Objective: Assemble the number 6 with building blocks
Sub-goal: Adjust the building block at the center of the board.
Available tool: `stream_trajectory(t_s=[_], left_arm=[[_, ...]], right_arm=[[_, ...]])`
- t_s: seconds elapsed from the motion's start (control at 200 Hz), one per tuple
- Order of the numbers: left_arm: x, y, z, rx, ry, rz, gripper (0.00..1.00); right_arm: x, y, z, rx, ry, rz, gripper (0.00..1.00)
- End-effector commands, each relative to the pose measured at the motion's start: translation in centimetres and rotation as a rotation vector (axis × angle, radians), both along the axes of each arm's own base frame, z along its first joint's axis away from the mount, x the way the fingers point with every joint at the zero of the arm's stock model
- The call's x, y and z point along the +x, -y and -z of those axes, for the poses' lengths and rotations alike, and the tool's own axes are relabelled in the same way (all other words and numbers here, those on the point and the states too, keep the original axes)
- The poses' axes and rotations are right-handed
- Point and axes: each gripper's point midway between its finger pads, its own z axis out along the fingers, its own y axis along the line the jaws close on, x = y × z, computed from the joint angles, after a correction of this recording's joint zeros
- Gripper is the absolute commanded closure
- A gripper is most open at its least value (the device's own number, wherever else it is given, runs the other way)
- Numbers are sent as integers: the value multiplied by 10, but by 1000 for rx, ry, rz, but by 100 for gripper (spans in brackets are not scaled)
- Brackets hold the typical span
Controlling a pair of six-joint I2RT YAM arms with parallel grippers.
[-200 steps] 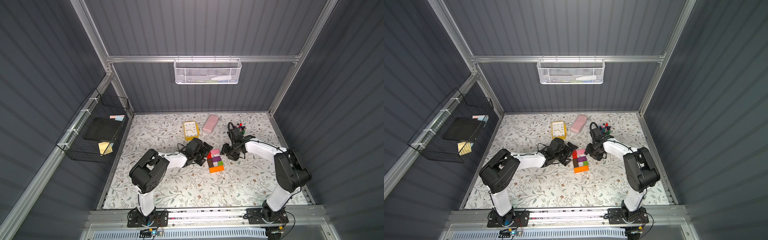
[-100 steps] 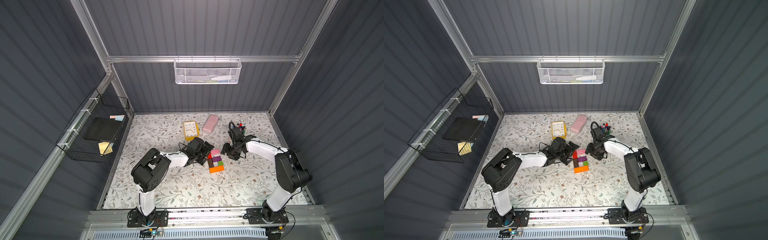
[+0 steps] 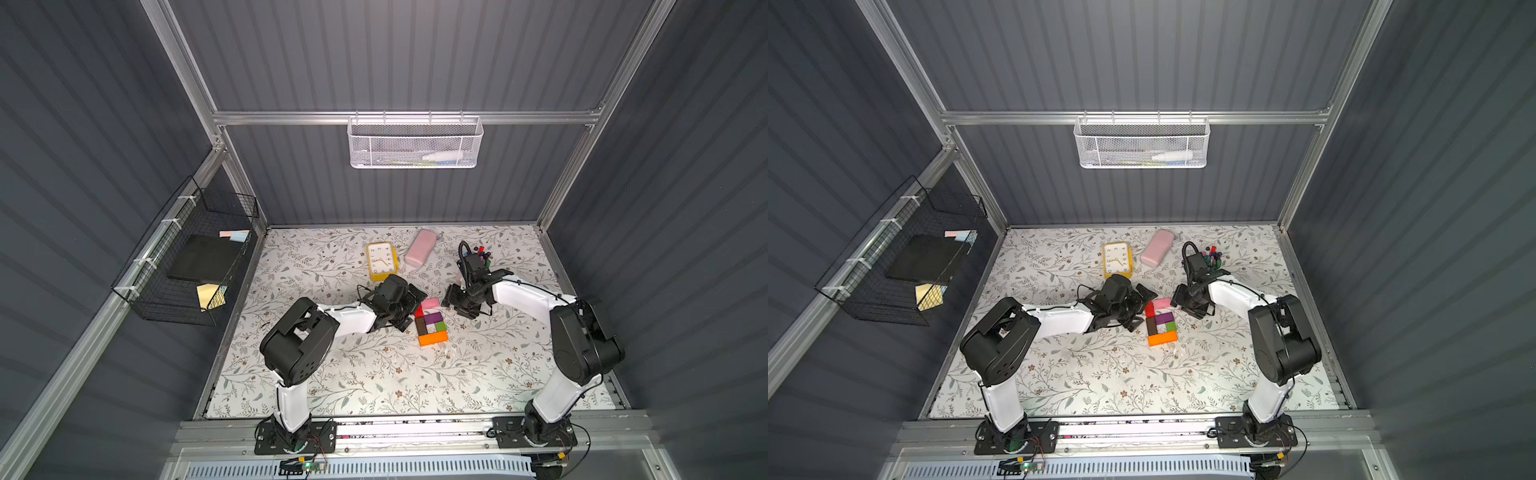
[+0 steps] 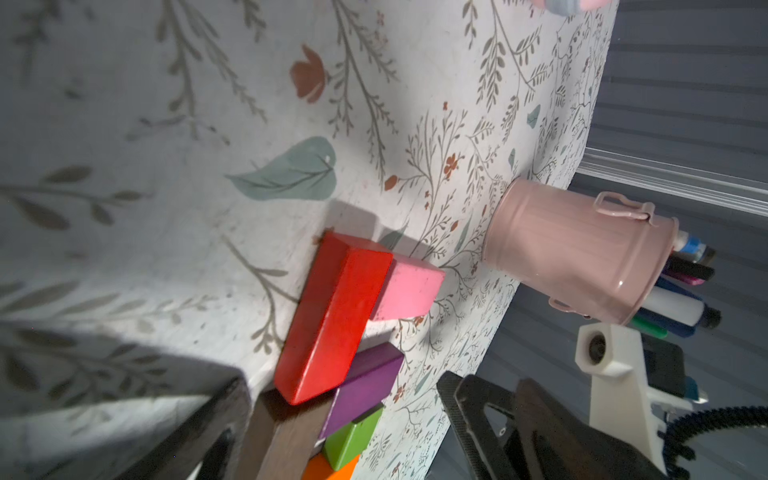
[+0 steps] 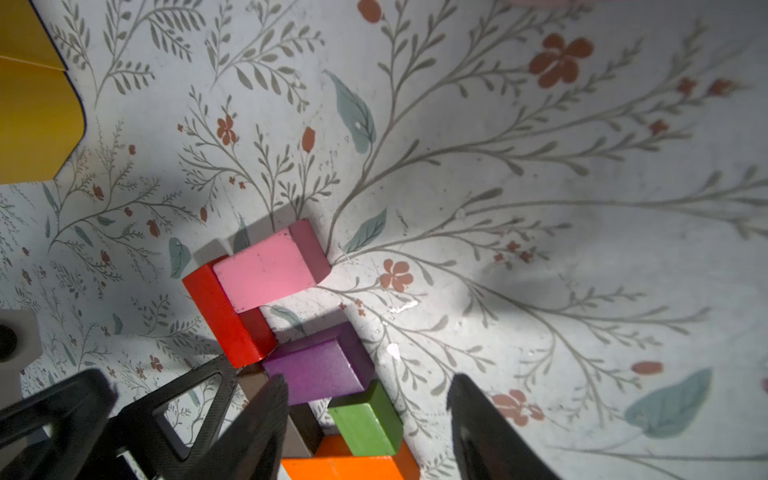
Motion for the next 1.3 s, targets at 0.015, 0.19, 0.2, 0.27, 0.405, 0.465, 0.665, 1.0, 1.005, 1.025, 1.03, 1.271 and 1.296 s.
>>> stream_trajectory(t_s=[0.015, 0.19, 0.2, 0.27, 0.405, 0.465, 0.665, 1.0, 1.005, 1.025, 1.03, 1.271, 1.296], left_arm=[[1, -17, 4, 91, -16, -5, 1], [16, -34, 1, 118, 4, -30, 1], [17, -34, 0, 116, 6, -30, 1], [23, -35, 0, 118, 13, -30, 1], [35, -38, 2, 128, 20, -21, 1], [40, -39, 2, 132, 22, -19, 1], [53, -42, 6, 134, 22, -8, 1], [64, -33, 11, 118, 27, 19, 1], [64, -33, 11, 118, 26, 19, 0], [64, -33, 11, 118, 26, 19, 1], [64, -32, 11, 117, 26, 19, 1], [64, -32, 12, 109, 25, 17, 1], [64, -32, 12, 108, 24, 16, 0]], right_arm=[[11, -3, 0, 0, 10, -18, 36], [16, -7, 3, 2, 10, -27, 36], [17, -6, 3, -1, 9, -26, 36], [18, -7, 4, -1, 9, -30, 36], [24, -8, 6, -12, 10, -32, 36], [26, -9, 7, -14, 9, -33, 36], [32, -10, 12, -21, -1, -25, 36], [40, -12, 15, -26, -4, -23, 37], [40, -12, 15, -28, -3, -22, 36], [40, -12, 15, -29, -5, -22, 36], [40, -12, 15, -29, -5, -22, 36], [43, -14, 19, -25, -7, -31, 36], [43, -15, 19, -23, -8, -32, 36]])
